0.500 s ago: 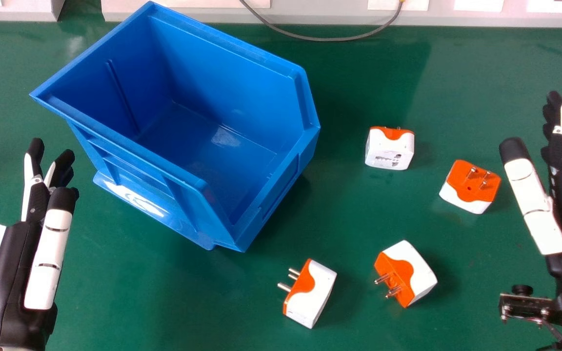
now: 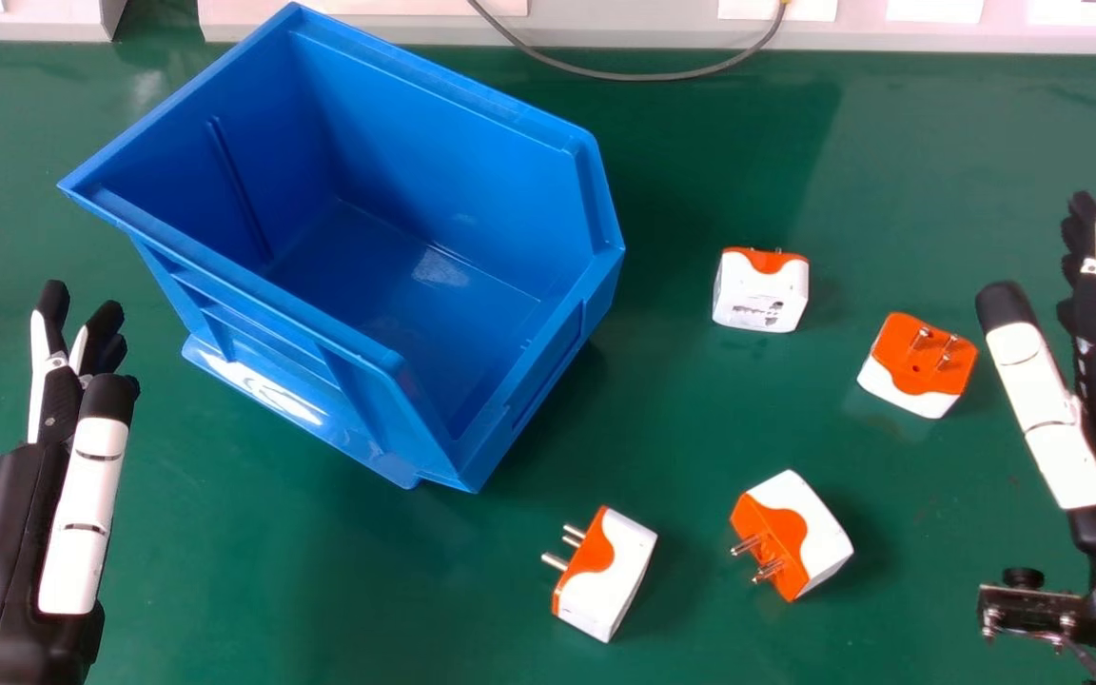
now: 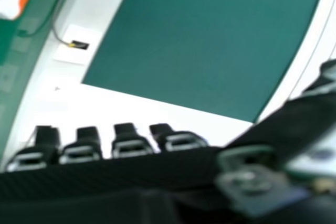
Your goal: Pick all objects and put in blue box
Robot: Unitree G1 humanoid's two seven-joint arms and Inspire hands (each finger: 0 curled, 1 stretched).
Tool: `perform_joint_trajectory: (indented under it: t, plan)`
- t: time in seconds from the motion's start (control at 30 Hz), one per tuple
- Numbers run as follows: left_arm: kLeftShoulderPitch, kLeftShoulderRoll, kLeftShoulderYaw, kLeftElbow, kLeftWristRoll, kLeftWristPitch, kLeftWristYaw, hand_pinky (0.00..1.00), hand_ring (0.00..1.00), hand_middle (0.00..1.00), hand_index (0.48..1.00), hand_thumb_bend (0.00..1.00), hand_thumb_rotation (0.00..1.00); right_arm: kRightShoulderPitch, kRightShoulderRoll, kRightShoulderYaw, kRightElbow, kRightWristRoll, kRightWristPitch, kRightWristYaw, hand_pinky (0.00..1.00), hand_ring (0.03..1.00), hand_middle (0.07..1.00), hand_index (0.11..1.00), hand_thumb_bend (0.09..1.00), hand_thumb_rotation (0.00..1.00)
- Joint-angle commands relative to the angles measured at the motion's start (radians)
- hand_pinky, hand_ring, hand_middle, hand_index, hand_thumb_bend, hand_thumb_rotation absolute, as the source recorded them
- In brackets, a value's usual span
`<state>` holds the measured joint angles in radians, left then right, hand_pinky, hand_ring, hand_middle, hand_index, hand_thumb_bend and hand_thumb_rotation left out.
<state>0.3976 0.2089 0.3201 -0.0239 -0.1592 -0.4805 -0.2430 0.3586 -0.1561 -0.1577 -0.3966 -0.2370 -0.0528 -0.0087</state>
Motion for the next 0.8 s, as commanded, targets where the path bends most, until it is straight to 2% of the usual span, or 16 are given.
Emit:
perform_joint_trajectory:
  t: [0.0, 0.13, 0.23, 0.37, 0.47, 0.6, 0.77]
  plan:
    - [0.016, -0.003, 0.006, -0.032, 0.0, 0.001, 0.011, 0.98, 1.0, 1.0, 1.0, 0.57, 1.0, 0.009, 0.0, -0.011, -0.04, 0.007, -0.013, -0.006, 0.96, 1.0, 1.0, 1.0, 0.392, 1.0]
    - [0.034, -0.005, 0.003, -0.053, 0.006, 0.011, 0.018, 0.99, 1.0, 1.0, 1.0, 0.57, 1.0, 0.022, -0.002, -0.01, -0.041, 0.0, -0.018, -0.008, 0.96, 1.0, 1.0, 1.0, 0.409, 1.0]
    - [0.045, -0.006, 0.001, -0.059, 0.012, 0.014, 0.021, 0.99, 1.0, 1.0, 1.0, 0.57, 1.0, 0.029, -0.007, -0.011, -0.037, -0.009, -0.018, -0.008, 0.96, 1.0, 1.0, 1.0, 0.415, 1.0]
    - [0.054, -0.008, -0.004, -0.07, 0.023, 0.02, 0.029, 0.99, 1.0, 1.0, 1.0, 0.58, 1.0, 0.016, -0.027, -0.023, -0.039, -0.019, 0.022, 0.006, 0.94, 1.0, 1.0, 1.0, 0.485, 1.0]
    - [0.052, -0.009, -0.006, -0.066, 0.029, 0.019, 0.034, 0.99, 1.0, 1.0, 1.0, 0.59, 1.0, -0.01, -0.045, -0.027, -0.066, -0.017, 0.099, 0.035, 0.93, 0.998, 1.0, 1.0, 0.516, 1.0]
    - [0.045, -0.008, -0.008, -0.057, 0.034, 0.014, 0.04, 0.99, 1.0, 1.0, 1.0, 0.61, 1.0, -0.073, -0.095, -0.026, -0.107, -0.03, 0.253, 0.096, 0.89, 0.981, 0.983, 0.994, 0.518, 0.97]
    - [0.039, -0.009, -0.011, -0.049, 0.032, 0.007, 0.041, 0.99, 1.0, 1.0, 1.0, 0.6, 1.0, -0.173, -0.239, -0.017, -0.09, -0.117, 0.4, 0.189, 0.87, 0.967, 0.973, 0.961, 0.506, 0.86]
